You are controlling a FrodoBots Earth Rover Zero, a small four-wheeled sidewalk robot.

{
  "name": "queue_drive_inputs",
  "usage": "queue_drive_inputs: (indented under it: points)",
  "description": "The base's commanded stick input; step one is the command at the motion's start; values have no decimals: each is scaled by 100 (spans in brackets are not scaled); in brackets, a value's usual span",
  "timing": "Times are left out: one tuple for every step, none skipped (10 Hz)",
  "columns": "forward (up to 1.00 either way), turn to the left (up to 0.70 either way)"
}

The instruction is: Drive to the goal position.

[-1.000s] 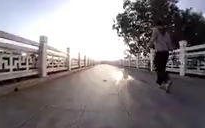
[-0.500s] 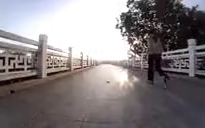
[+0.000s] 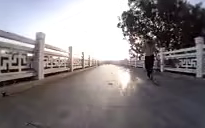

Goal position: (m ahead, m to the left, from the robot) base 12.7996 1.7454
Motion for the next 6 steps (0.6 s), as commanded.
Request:
queue_drive_inputs:
  points:
    - [45,0]
    - [45,0]
    - [45,0]
    - [45,0]
    - [45,0]
    - [45,0]
